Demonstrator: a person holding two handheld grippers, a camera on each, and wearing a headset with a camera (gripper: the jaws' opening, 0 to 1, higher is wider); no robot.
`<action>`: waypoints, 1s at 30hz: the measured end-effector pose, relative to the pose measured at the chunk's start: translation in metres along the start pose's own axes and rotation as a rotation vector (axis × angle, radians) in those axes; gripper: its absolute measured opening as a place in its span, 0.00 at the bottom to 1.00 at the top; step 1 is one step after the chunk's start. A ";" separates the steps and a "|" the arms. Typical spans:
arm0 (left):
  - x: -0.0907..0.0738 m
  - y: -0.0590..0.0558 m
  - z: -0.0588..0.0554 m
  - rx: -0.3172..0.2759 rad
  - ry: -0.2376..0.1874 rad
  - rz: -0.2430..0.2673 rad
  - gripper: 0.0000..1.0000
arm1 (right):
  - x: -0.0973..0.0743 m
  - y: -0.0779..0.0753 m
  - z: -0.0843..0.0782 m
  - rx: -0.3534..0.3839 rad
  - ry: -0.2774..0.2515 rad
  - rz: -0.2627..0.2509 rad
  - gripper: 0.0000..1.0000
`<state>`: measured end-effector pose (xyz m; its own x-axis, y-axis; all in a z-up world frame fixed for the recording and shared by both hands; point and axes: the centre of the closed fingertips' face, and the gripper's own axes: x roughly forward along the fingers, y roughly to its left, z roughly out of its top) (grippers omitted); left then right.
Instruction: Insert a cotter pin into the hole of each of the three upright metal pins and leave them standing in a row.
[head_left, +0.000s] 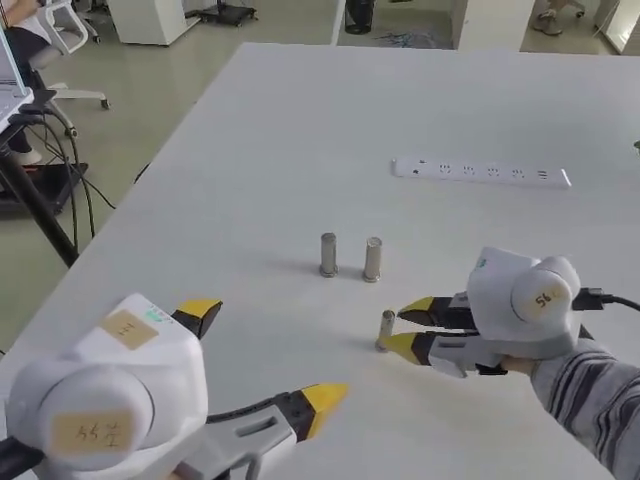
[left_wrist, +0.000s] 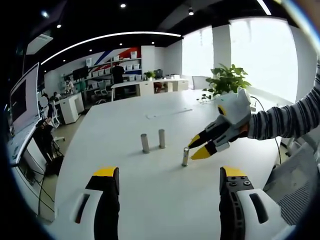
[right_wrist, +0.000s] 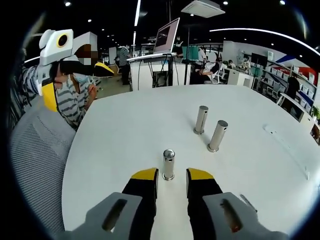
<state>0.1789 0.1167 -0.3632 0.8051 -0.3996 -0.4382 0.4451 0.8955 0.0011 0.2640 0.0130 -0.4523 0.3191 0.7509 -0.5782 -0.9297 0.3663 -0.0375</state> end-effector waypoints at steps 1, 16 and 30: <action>0.000 0.000 0.000 0.000 -0.001 0.000 0.81 | -0.004 -0.004 -0.002 0.007 0.004 -0.006 0.18; 0.002 -0.004 0.000 -0.007 -0.001 -0.009 0.81 | -0.040 -0.046 -0.046 0.031 0.164 -0.084 0.19; 0.002 -0.001 -0.004 -0.012 0.009 -0.004 0.80 | -0.048 -0.078 -0.068 -0.013 0.326 -0.125 0.11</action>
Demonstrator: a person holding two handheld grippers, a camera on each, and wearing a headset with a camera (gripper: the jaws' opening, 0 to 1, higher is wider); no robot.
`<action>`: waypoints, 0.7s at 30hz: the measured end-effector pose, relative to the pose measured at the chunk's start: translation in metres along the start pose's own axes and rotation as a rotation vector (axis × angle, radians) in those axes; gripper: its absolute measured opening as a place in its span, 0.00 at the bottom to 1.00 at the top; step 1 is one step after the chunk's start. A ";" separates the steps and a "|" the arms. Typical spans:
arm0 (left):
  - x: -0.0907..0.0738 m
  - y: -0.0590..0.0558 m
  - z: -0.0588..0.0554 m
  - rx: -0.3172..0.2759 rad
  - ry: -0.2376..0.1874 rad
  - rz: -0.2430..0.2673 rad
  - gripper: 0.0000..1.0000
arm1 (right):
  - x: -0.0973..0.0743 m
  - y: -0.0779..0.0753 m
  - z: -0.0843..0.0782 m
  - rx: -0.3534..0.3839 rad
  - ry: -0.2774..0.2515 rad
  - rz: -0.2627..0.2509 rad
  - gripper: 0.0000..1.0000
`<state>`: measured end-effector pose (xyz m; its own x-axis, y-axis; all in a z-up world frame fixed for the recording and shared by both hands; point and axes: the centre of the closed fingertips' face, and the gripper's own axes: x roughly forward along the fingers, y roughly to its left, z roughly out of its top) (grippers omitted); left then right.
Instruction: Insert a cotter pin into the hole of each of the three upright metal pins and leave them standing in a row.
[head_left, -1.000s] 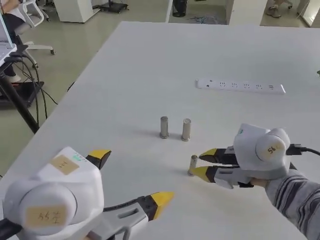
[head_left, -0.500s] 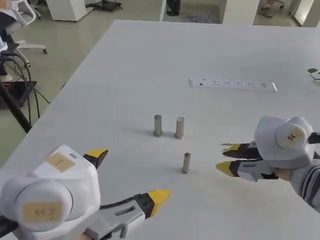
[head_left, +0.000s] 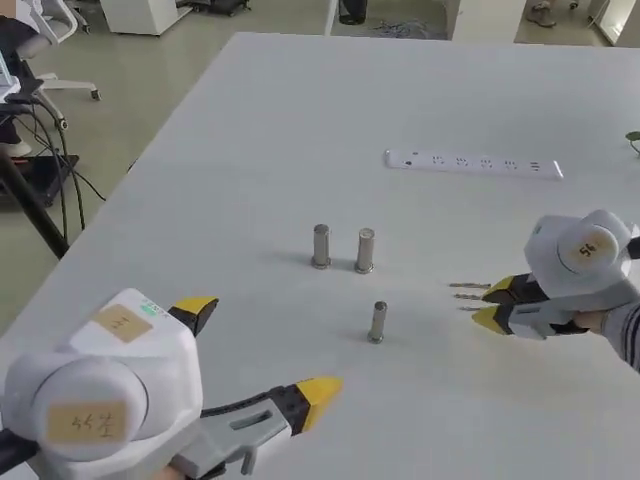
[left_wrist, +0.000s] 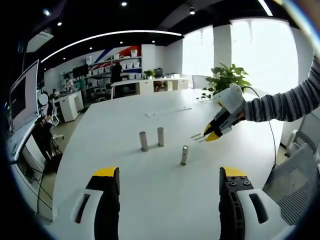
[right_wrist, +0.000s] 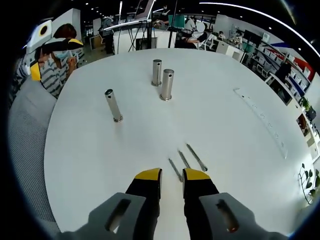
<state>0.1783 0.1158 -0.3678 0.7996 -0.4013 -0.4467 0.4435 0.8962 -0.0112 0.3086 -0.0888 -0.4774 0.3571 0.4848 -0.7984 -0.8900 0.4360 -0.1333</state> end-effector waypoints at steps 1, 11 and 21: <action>0.000 0.000 0.000 0.000 0.000 0.001 0.80 | 0.000 0.000 -0.001 -0.006 0.010 0.004 0.11; 0.000 0.001 -0.002 -0.003 0.008 0.000 0.78 | 0.004 -0.008 -0.012 -0.048 0.092 0.022 0.04; 0.000 0.000 -0.003 -0.002 0.009 -0.006 0.77 | 0.005 -0.006 -0.017 -0.072 0.130 0.075 0.00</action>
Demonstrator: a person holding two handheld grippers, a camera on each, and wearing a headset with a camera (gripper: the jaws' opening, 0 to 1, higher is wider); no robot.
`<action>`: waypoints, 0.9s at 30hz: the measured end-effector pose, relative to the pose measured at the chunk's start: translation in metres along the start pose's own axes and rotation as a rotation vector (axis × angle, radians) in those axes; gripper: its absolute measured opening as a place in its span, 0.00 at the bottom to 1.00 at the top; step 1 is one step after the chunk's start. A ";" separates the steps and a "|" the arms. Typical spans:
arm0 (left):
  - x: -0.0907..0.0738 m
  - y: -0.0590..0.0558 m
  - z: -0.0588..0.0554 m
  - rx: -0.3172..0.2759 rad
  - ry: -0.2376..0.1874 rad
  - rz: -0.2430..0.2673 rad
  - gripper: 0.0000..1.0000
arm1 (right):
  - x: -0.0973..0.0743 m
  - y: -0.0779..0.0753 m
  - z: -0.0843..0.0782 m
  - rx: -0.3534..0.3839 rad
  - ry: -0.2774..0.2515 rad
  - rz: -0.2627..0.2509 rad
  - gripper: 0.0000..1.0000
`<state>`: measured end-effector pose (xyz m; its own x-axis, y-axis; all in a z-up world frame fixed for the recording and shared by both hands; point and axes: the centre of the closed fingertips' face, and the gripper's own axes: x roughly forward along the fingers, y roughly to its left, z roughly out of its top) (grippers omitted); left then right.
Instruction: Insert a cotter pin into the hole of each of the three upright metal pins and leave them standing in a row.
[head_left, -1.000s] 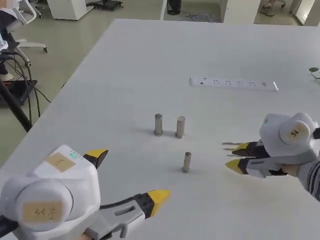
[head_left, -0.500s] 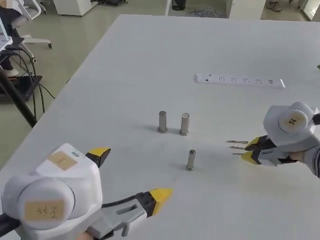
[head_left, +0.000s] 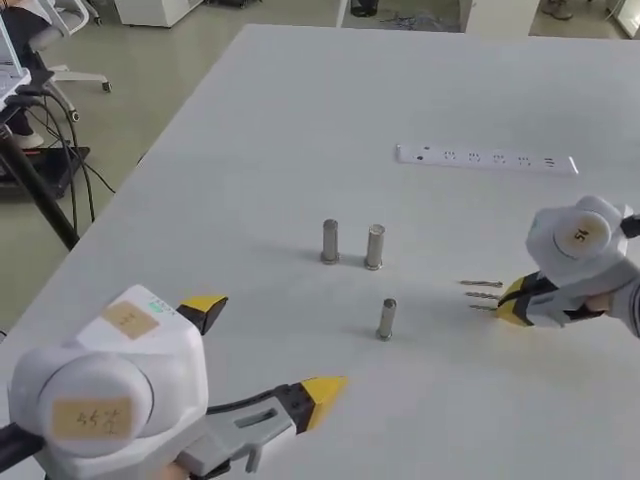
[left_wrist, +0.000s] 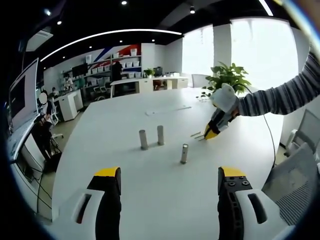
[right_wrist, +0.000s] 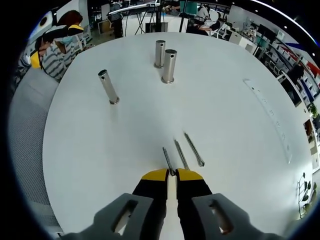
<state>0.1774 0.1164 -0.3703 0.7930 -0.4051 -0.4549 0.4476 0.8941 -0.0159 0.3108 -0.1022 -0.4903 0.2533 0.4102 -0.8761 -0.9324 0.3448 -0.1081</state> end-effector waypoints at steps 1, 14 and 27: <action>0.000 0.000 0.000 0.001 0.001 -0.001 0.77 | 0.000 0.000 0.000 -0.001 0.002 0.010 0.00; 0.002 -0.001 -0.001 0.011 0.009 -0.004 0.76 | 0.002 0.002 0.003 -0.080 0.006 0.033 0.00; 0.006 -0.005 0.002 0.029 0.011 -0.025 0.72 | -0.011 0.008 0.022 -0.143 -0.083 -0.005 0.00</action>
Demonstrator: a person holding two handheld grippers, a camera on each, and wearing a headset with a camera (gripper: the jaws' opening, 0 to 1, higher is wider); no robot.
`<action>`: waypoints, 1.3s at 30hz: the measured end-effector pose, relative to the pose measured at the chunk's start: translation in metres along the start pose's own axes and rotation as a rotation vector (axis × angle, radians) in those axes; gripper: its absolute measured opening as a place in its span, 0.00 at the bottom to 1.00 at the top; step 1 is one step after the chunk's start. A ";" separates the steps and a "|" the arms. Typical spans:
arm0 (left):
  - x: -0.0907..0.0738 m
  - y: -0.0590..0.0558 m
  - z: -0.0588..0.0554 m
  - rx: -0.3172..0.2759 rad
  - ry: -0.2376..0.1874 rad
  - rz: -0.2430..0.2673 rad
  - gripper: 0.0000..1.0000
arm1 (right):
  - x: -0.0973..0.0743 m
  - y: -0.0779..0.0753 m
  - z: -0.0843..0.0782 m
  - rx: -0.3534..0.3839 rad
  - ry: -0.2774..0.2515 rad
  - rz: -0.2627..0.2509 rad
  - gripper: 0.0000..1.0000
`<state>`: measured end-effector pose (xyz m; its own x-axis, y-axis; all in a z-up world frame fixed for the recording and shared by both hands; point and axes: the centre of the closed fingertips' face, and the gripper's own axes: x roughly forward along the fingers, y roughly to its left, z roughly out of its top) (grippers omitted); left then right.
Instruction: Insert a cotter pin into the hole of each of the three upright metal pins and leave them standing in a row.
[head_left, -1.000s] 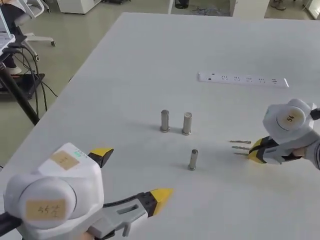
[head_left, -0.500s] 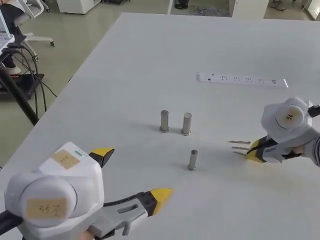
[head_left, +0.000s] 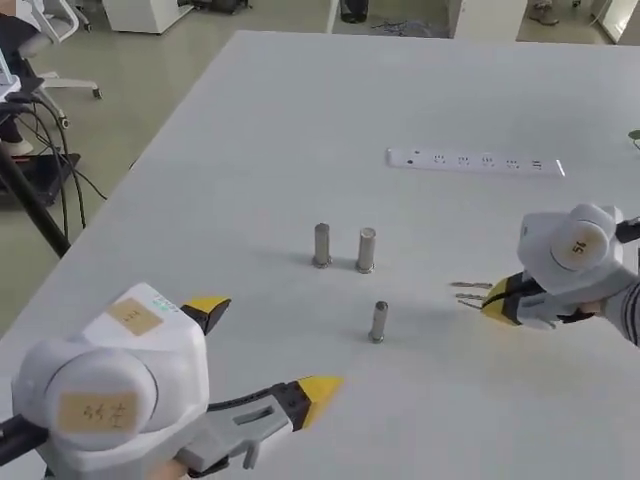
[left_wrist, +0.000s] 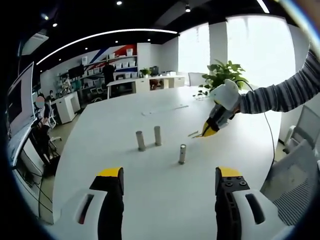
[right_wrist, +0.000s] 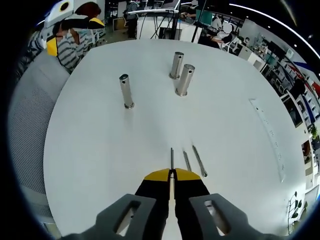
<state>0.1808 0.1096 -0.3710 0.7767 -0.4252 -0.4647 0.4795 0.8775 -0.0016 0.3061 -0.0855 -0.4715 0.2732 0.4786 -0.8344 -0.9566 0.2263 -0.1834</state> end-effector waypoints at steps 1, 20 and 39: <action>0.001 -0.001 0.000 -0.001 0.002 -0.006 0.71 | -0.002 0.002 0.003 -0.009 -0.011 -0.004 0.00; 0.038 -0.034 0.012 -0.065 0.035 -0.196 0.44 | -0.047 0.055 0.074 -0.293 -0.201 -0.011 0.00; 0.045 -0.056 0.034 -0.426 -0.065 -0.353 0.15 | -0.069 0.100 0.122 -0.327 -0.363 0.017 0.00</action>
<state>0.2028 0.0335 -0.3622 0.6285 -0.7108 -0.3157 0.5185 0.6855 -0.5112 0.2042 0.0076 -0.3684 0.2191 0.7582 -0.6141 -0.9270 -0.0346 -0.3735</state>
